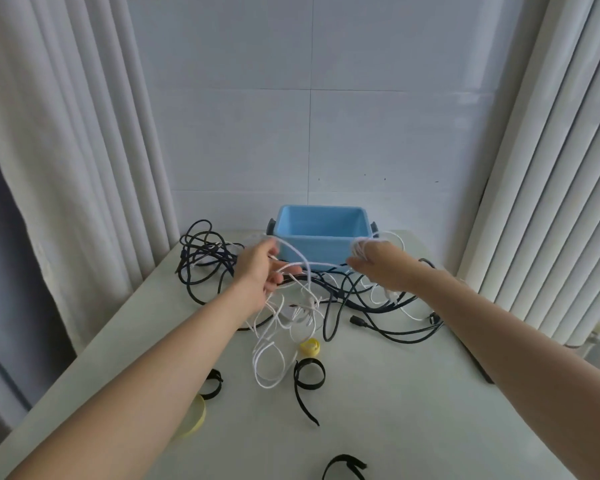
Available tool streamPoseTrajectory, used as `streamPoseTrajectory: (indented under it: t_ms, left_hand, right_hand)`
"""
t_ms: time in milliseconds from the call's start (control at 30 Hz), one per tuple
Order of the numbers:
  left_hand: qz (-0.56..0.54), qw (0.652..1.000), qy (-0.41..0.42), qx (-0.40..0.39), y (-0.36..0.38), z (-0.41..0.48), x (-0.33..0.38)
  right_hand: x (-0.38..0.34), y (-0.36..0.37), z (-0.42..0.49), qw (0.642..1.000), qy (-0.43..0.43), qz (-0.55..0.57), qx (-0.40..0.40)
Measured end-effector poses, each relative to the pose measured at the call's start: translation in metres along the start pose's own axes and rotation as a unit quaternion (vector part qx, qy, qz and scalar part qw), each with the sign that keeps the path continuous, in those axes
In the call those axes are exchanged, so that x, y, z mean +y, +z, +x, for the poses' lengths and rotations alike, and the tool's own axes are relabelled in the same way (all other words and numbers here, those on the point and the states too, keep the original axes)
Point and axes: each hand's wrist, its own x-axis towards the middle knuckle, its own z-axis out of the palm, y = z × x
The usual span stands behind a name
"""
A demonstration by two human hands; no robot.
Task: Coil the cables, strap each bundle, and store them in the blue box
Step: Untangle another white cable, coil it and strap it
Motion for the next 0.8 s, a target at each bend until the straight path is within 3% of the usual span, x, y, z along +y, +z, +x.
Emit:
streamPoseTrajectory:
  t_ms: [100, 167, 267, 367, 533, 667, 800]
  left_hand:
    - [-0.094, 0.985, -0.142, 0.013, -0.024, 0.019, 0.0]
    - [-0.118, 0.975, -0.189, -0.013, -0.034, 0.03, -0.004]
    - [-0.125, 0.971, -0.199, -0.037, -0.043, 0.039, -0.007]
    - [-0.125, 0.975, -0.179, -0.033, -0.054, 0.046, 0.002]
    - [-0.039, 0.973, -0.195, -0.116, -0.072, 0.049, 0.023]
    - [0.09, 0.96, -0.192, -0.181, -0.057, 0.043, 0.036]
    - [0.073, 0.963, -0.212, -0.153, -0.043, 0.047, 0.048]
  right_hand:
    - [0.005, 0.005, -0.012, 0.971, 0.063, 0.21, -0.092]
    - [0.003, 0.009, -0.022, 0.964, 0.064, 0.222, -0.129]
    - [0.006, 0.024, -0.027, 0.944, 0.094, 0.301, -0.094]
    - [0.016, 0.039, -0.025, 0.907, 0.185, 0.379, 0.005]
    - [0.028, 0.054, -0.022, 0.891, 0.256, 0.367, 0.078]
    - [0.017, 0.058, -0.018, 0.906, 0.228, 0.352, 0.056]
    - [0.004, 0.063, -0.012, 0.924, 0.195, 0.33, 0.011]
